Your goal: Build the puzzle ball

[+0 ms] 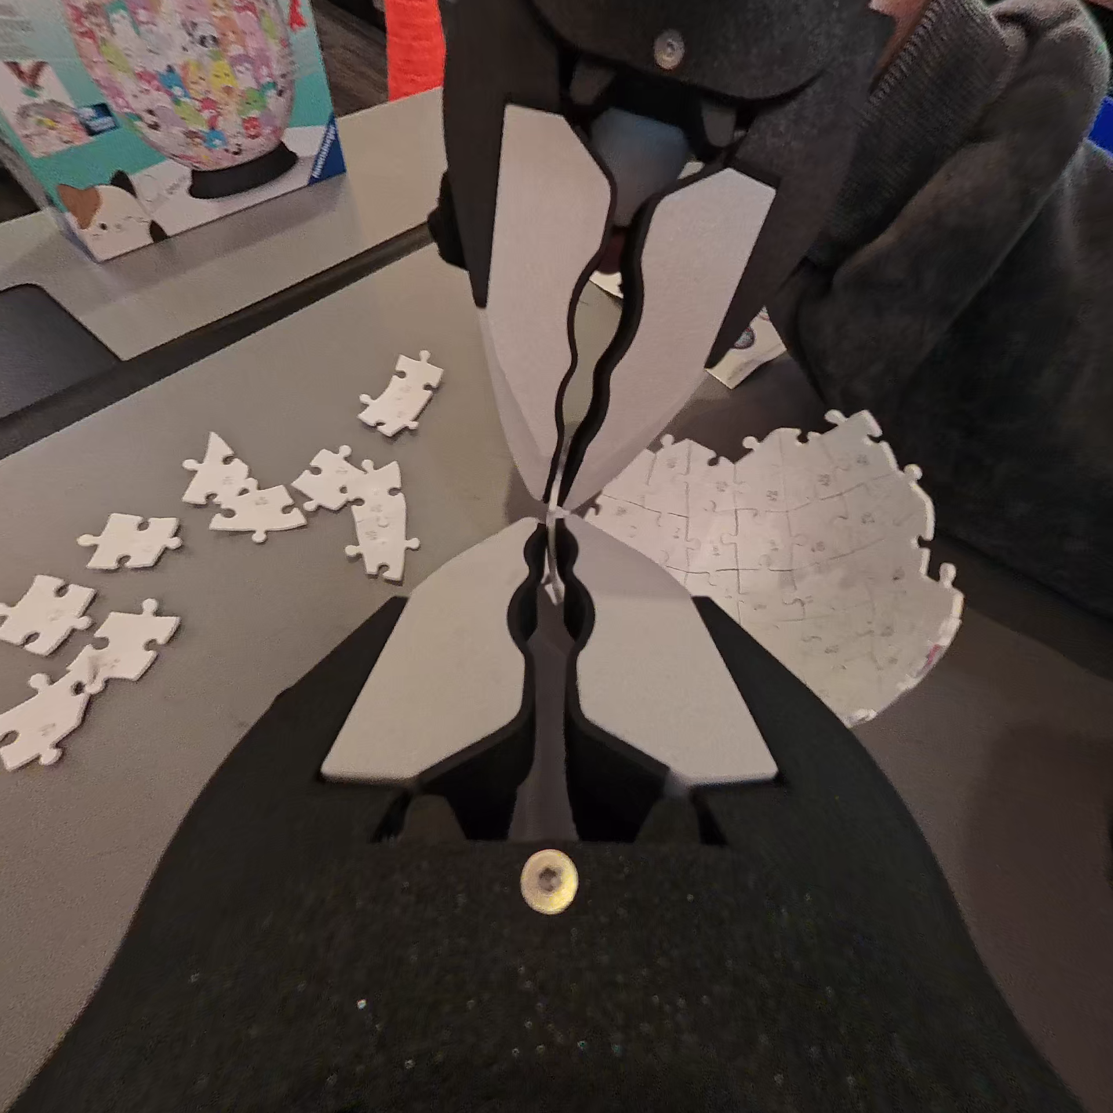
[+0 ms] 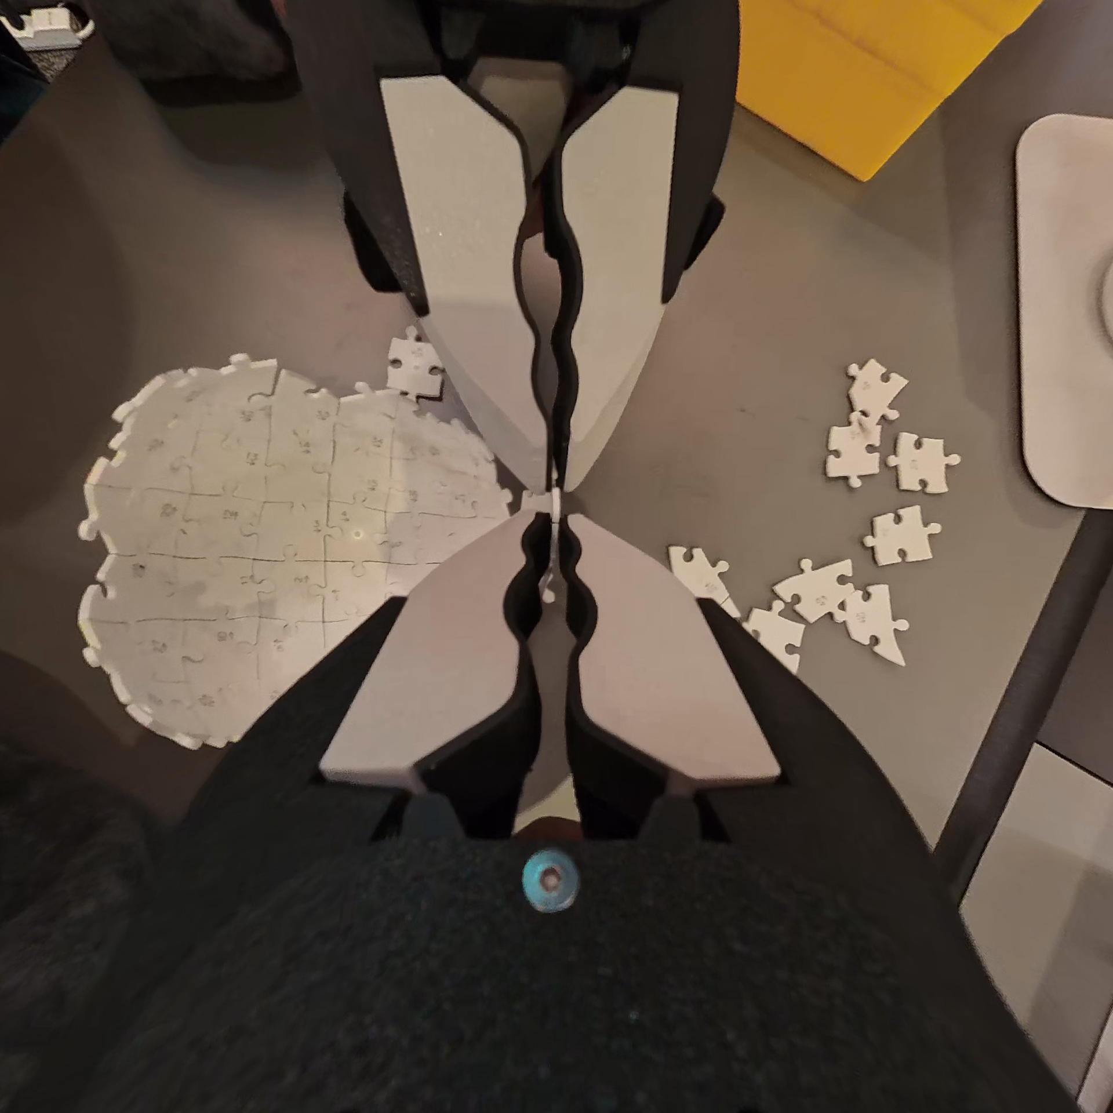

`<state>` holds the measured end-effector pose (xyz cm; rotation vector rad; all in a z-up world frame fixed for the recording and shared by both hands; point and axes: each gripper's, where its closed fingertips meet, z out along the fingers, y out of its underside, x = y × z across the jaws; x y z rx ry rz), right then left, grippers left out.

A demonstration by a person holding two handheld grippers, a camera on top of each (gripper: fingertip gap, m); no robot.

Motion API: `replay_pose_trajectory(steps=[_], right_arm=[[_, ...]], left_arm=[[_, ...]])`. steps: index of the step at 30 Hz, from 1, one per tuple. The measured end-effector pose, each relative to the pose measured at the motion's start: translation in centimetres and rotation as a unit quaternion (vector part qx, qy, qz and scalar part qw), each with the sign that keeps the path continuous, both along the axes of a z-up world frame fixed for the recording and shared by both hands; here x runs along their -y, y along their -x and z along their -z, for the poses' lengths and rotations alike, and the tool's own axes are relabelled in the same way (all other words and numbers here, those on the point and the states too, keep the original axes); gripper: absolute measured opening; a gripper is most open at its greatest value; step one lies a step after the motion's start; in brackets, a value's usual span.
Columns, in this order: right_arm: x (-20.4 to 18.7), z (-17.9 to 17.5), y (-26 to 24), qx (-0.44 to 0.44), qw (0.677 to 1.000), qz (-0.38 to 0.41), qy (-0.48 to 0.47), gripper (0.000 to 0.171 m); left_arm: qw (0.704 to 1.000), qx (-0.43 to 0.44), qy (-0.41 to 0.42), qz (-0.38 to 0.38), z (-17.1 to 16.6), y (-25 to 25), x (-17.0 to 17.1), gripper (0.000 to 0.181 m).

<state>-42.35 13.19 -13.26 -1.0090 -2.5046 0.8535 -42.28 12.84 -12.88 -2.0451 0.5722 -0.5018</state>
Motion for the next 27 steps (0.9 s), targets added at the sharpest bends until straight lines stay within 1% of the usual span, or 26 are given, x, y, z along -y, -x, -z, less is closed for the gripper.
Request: replay_pose_trajectory(steps=[2,3,5,7,12,16,21,25,27], right_arm=[[-0.2,-0.3,0.4,-0.016,1.000,0.009,0.003,0.003],[-0.3,-0.6,0.4,-0.024,1.000,0.013,0.007,0.007],[-0.9,-1.0,0.5,-0.033,0.999,0.032,0.012,0.025],[-1.6,-1.5,0.7,-0.042,0.997,0.053,0.021,0.026],[-2.3,-2.1,0.9,-0.043,0.993,0.081,0.073,0.022],[-1.9,-2.1,0.8,-0.030,0.991,0.075,0.105,0.002],[-2.0,-2.3,0.7,-0.034,0.993,0.070,0.087,0.003],[-1.5,-2.2,-0.3,-0.038,0.997,0.035,0.061,0.002],[-1.2,-2.4,-0.7,-0.054,0.997,0.010,0.060,0.002]], left_arm=[[1.000,0.006,-0.007,-0.016,-0.3,0.4,-0.3,0.002],[1.000,0.010,-0.013,-0.024,-0.5,0.5,-0.4,0.002],[0.998,0.019,-0.027,-0.045,-1.0,1.0,-0.7,0.001],[0.997,0.036,-0.036,-0.058,-1.5,1.3,-0.9,0.001],[0.994,0.058,-0.053,-0.078,-2.0,2.0,-1.2,0.001],[0.994,0.066,-0.053,-0.076,-2.0,1.8,-1.2,0.001],[0.995,0.066,-0.039,-0.065,-1.4,1.3,-1.1,0.002],[0.997,0.062,-0.029,-0.038,-1.3,0.4,-0.6,0.002],[0.997,0.077,-0.025,-0.021,-1.9,0.0,-0.2,0.003]])
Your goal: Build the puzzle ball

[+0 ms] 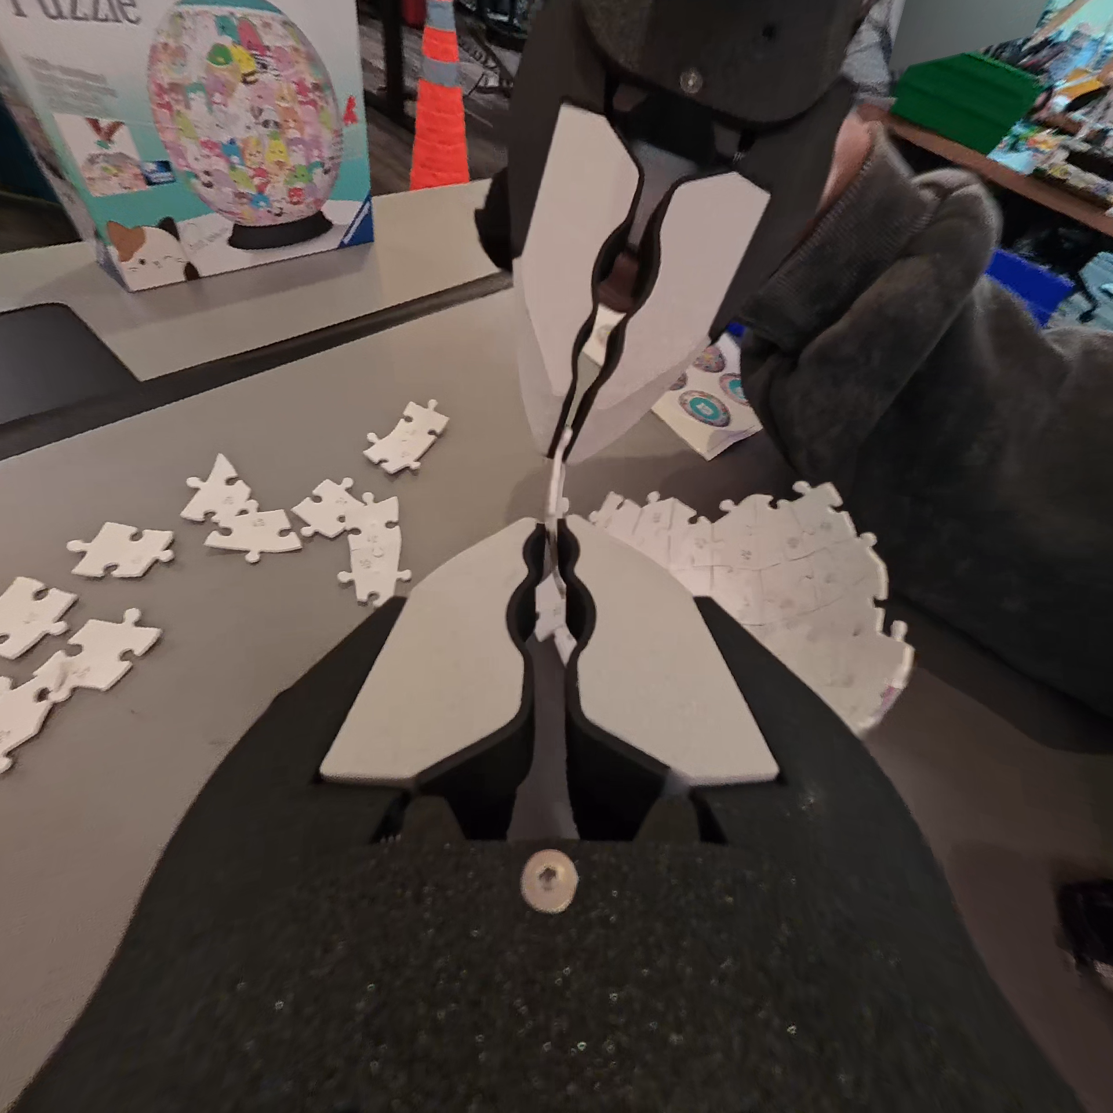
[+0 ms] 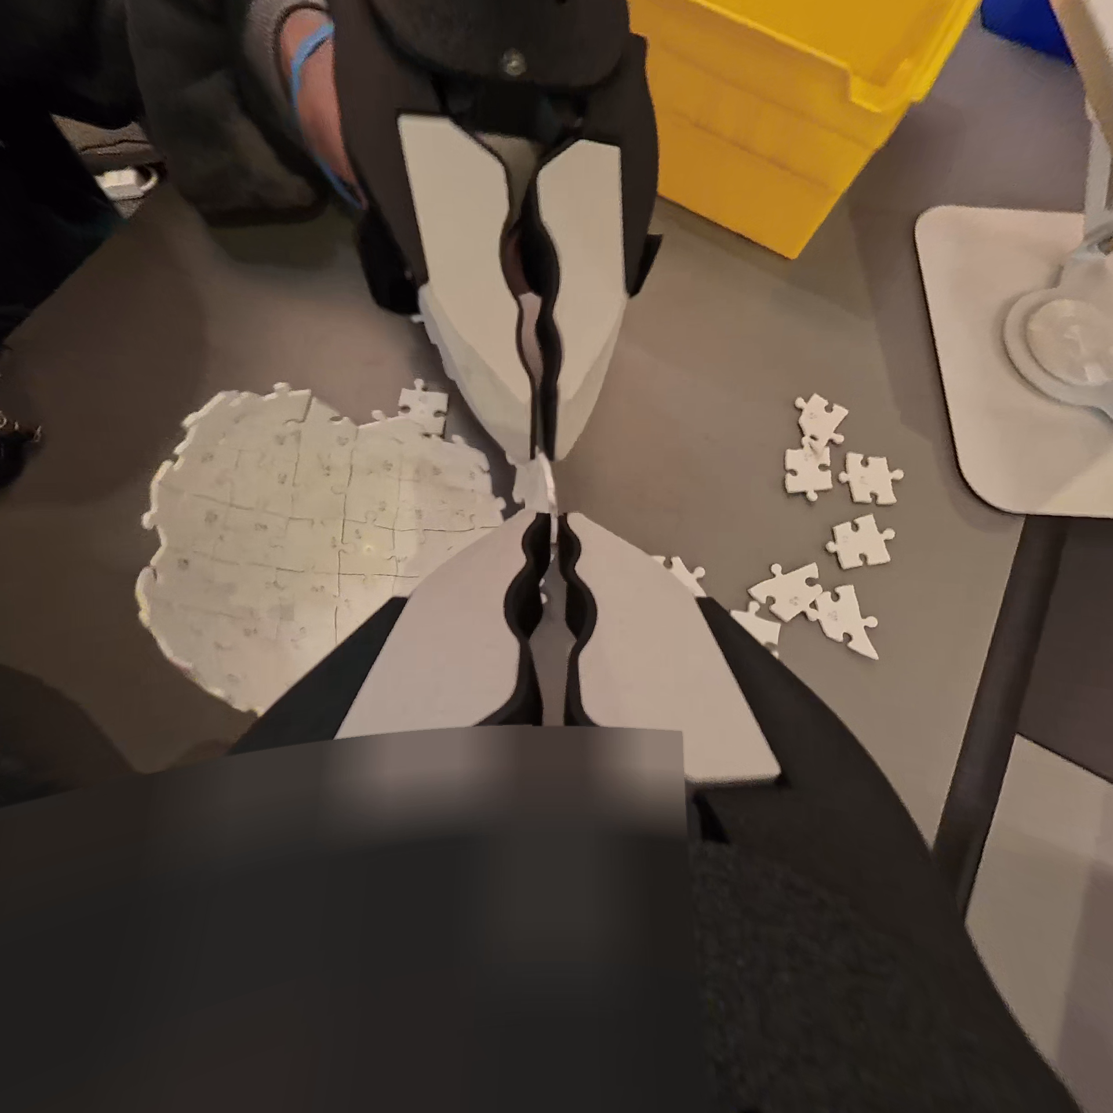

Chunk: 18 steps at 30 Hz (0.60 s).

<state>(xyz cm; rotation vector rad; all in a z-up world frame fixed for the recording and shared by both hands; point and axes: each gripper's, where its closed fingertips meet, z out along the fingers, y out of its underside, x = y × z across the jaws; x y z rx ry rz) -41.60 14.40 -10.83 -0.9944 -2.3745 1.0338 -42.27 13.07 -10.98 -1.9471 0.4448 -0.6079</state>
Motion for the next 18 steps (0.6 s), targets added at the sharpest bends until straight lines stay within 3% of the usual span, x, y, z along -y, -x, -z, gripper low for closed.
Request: replay_pose_trajectory(steps=[5,13,18], right_arm=[[1.3,0.7,-0.9,-0.012,0.998,-0.063,0.010,0.002],[1.8,2.7,-0.2,-0.015,0.995,-0.084,-0.045,0.002],[1.7,3.3,0.2,-0.016,0.995,-0.082,-0.060,0.002]], left_arm=[[0.998,0.032,0.054,0.023,-0.8,0.1,1.5,0.042],[0.982,-0.137,0.129,-0.030,3.0,0.4,2.7,0.035],[0.974,-0.169,0.140,-0.049,3.2,0.0,2.9,0.029]])
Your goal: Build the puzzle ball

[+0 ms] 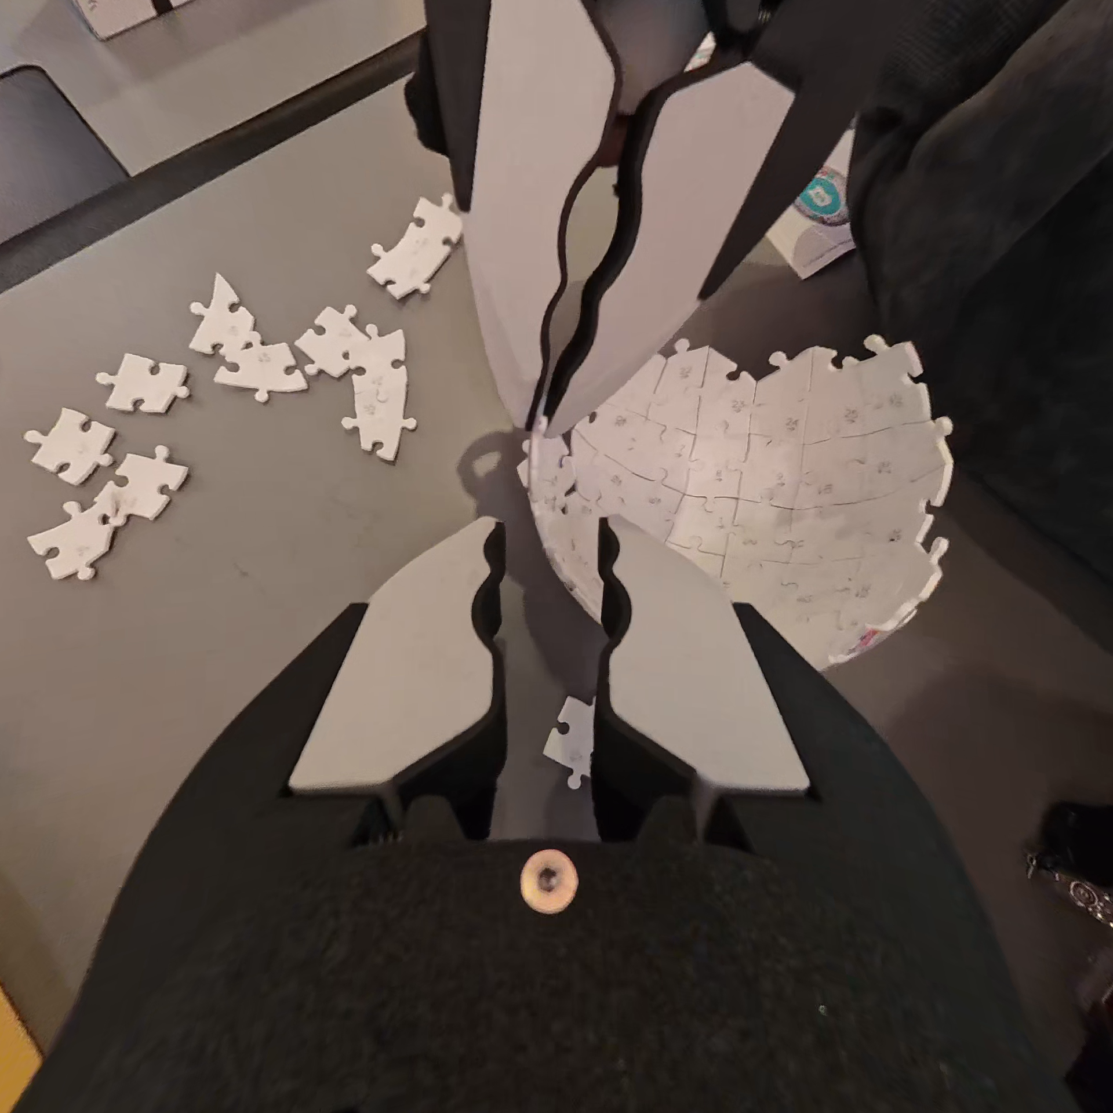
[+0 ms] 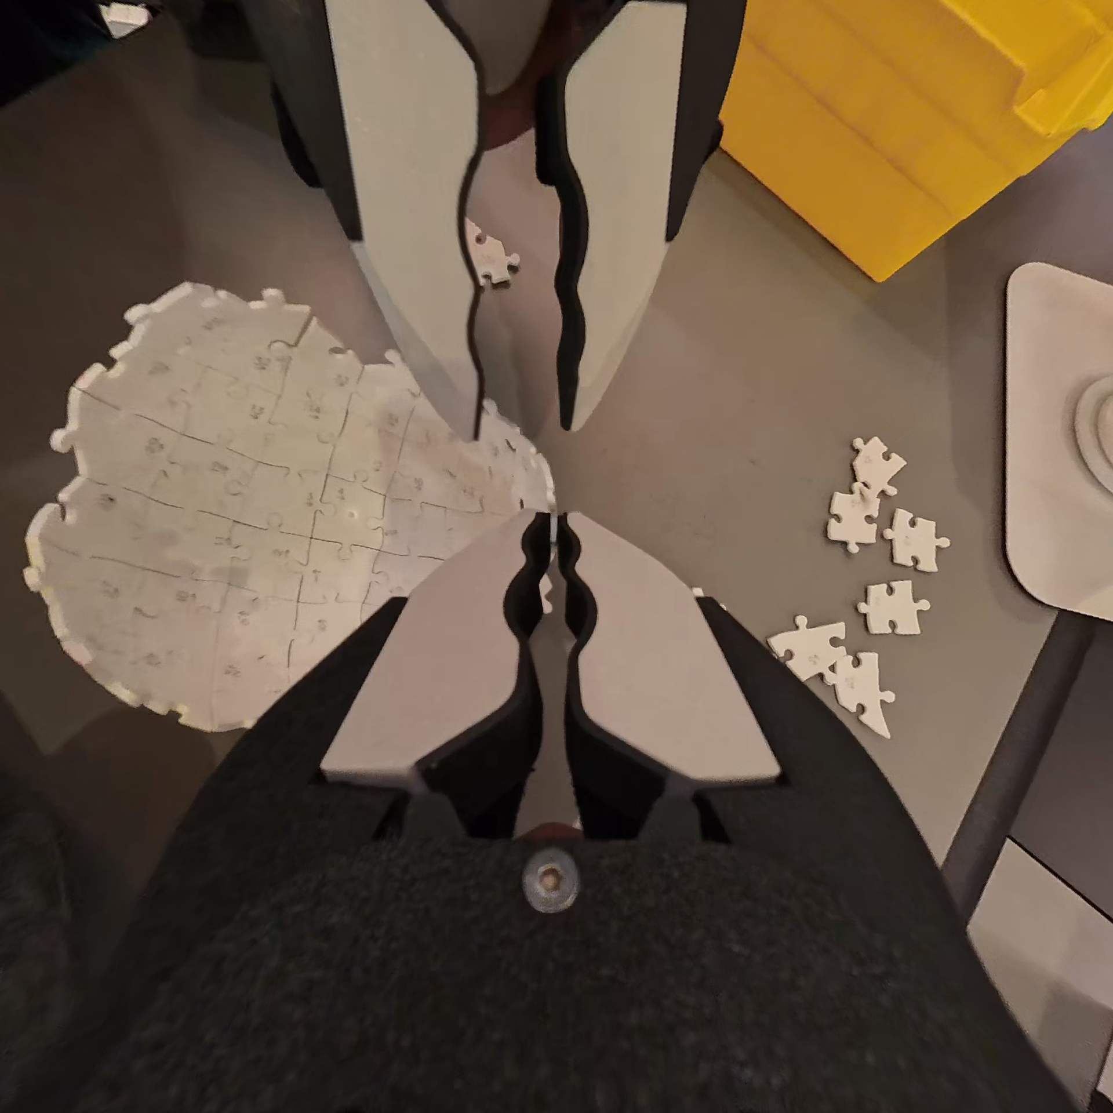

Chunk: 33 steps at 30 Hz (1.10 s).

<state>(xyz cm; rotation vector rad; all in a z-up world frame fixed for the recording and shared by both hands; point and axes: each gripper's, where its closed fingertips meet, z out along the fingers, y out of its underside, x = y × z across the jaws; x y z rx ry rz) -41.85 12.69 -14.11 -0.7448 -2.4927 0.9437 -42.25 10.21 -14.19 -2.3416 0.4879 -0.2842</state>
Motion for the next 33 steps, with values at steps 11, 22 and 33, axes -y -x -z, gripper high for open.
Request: replay_pose_trajectory(steps=[11,22,33], right_arm=[[0.4,-0.3,0.1,-0.012,1.000,-0.007,0.017,0.002],[0.3,-0.5,0.2,-0.025,0.999,-0.011,0.038,0.002],[0.2,-0.3,0.2,-0.024,0.999,-0.011,0.035,0.002]], left_arm=[[0.999,-0.034,0.029,-0.022,-0.1,0.8,0.8,0.017],[0.996,-0.051,0.073,0.014,0.5,-0.3,2.6,0.005],[0.995,-0.061,0.073,0.016,1.0,0.1,2.3,0.001]])
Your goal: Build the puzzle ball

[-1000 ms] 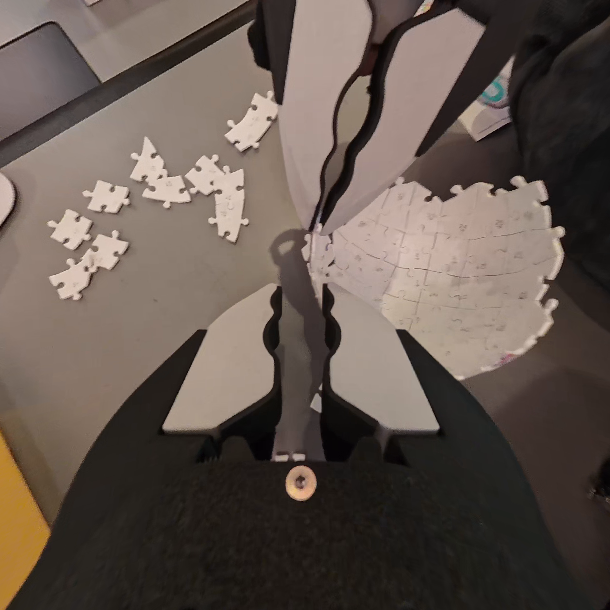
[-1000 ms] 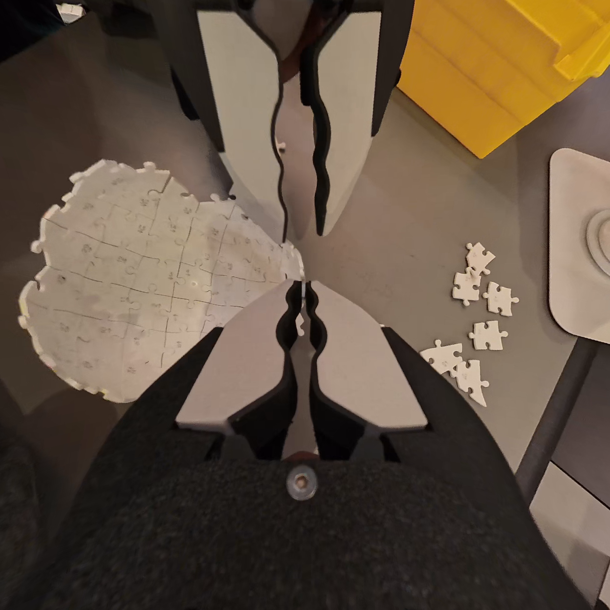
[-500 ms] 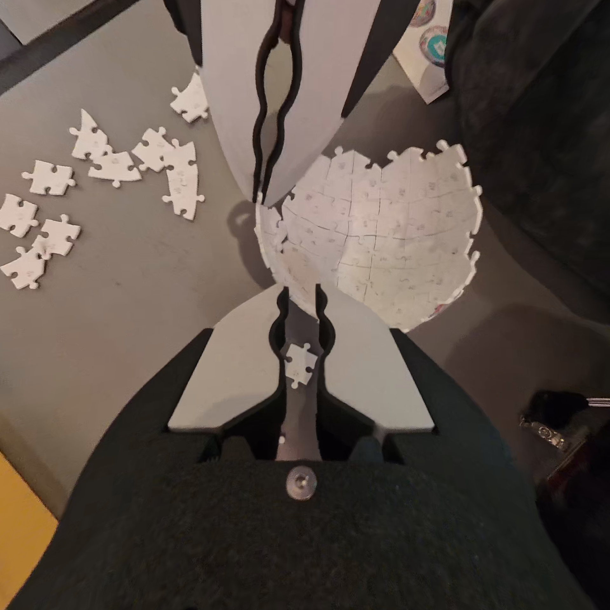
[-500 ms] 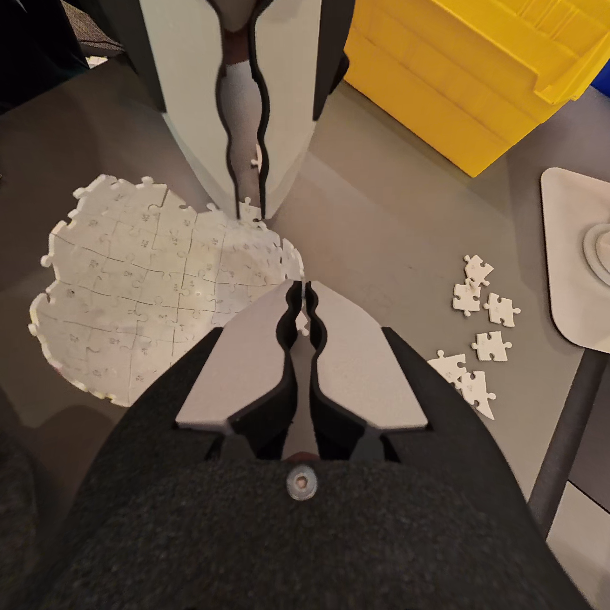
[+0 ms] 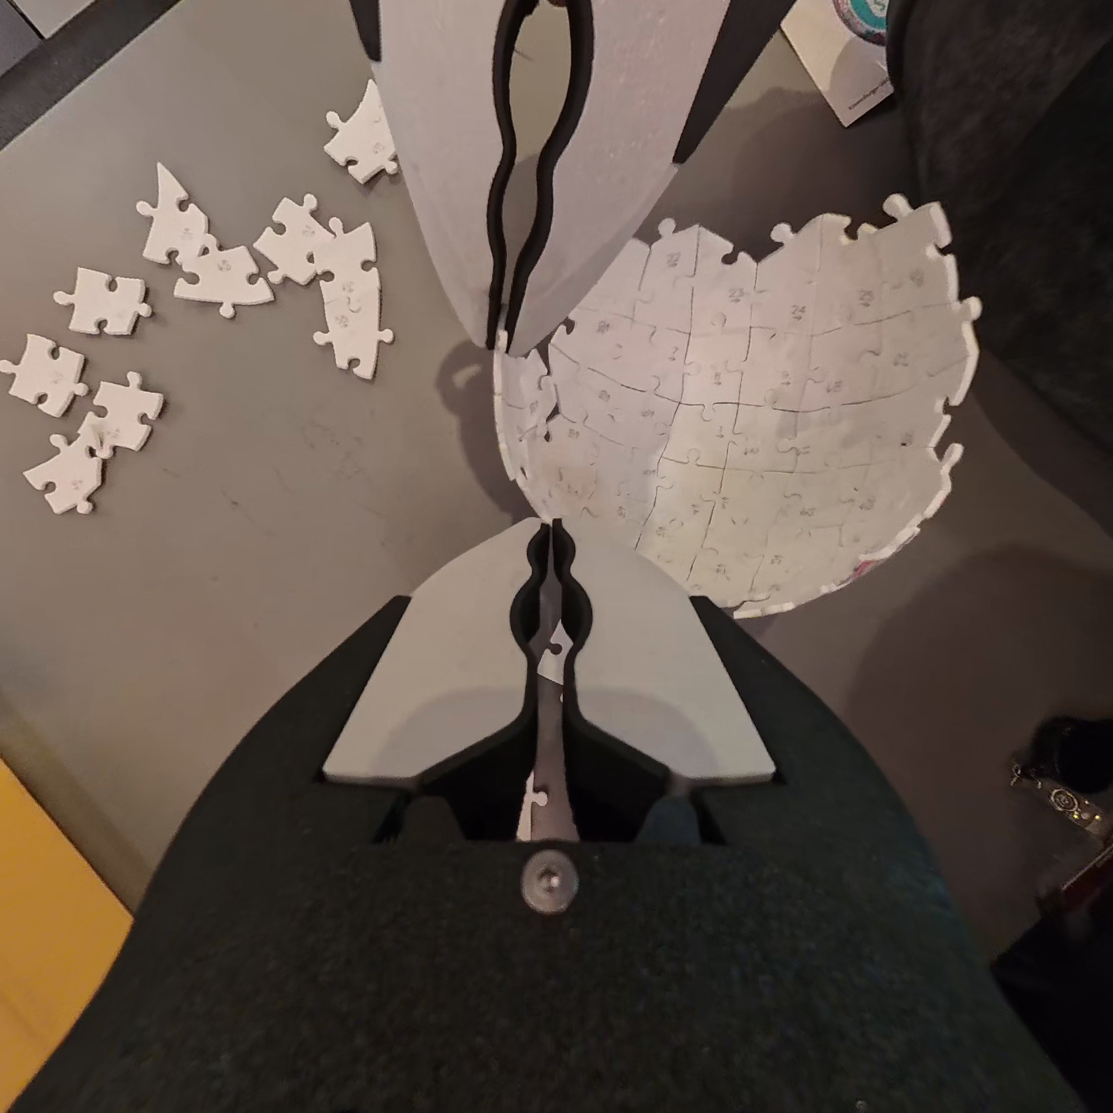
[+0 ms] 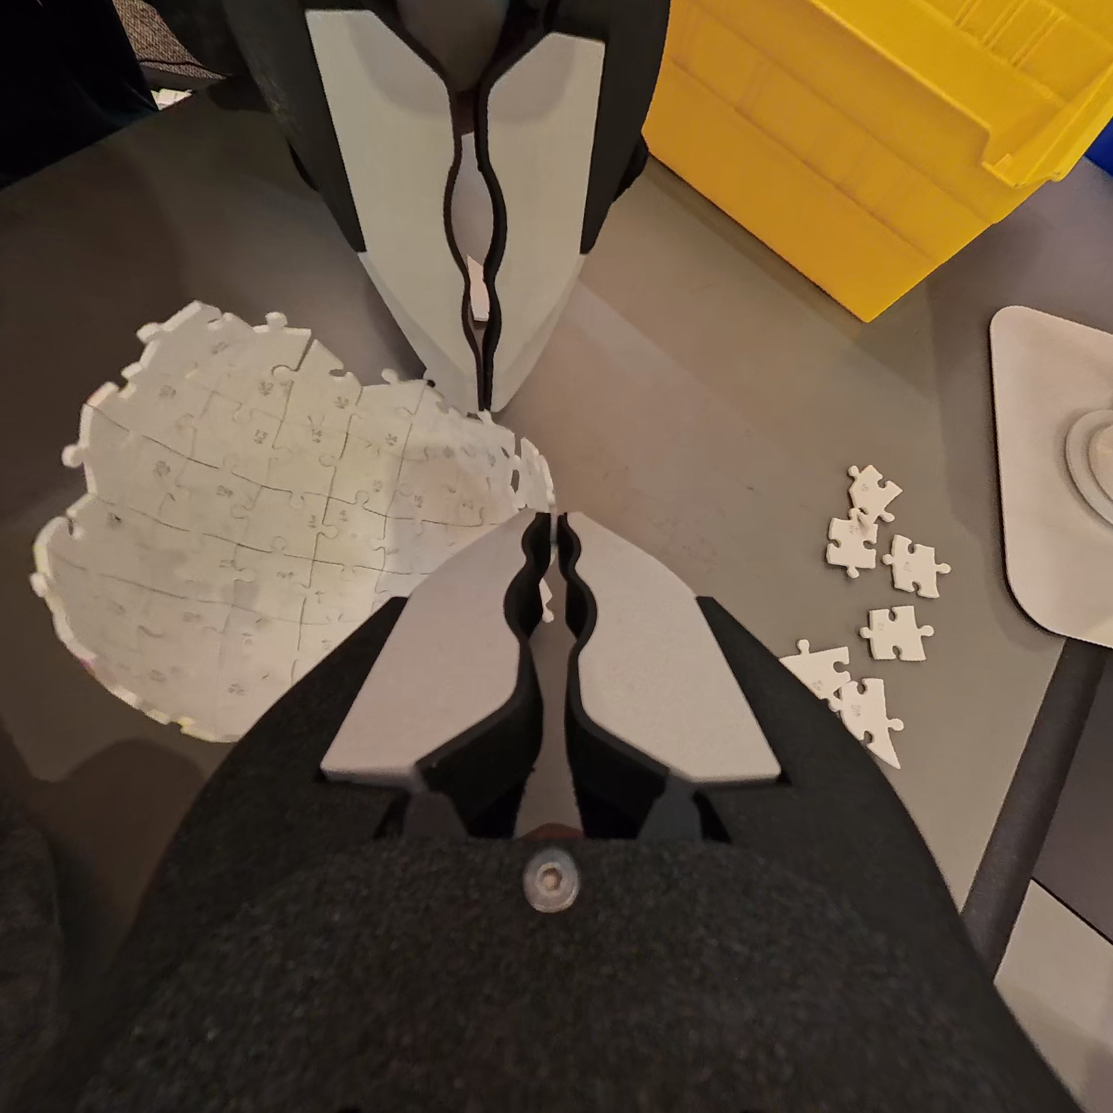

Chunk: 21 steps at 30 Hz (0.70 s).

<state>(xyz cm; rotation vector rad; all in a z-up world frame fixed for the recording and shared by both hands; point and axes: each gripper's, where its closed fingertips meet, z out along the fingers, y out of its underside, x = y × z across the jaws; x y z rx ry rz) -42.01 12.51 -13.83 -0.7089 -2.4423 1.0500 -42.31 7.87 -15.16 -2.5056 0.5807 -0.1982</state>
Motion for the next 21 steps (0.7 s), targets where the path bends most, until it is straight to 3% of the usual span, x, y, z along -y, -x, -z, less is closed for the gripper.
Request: replay_pose_trajectory(steps=[13,21], right_arm=[[-0.9,0.4,-0.2,0.010,1.000,-0.004,0.006,0.002],[0.2,-0.5,-0.4,0.001,0.999,-0.031,0.016,0.002]], left_arm=[[1.000,-0.009,-0.018,-0.005,-0.5,0.4,-0.4,0.001],[0.998,0.016,0.052,0.013,1.4,-0.8,1.1,0.025]])
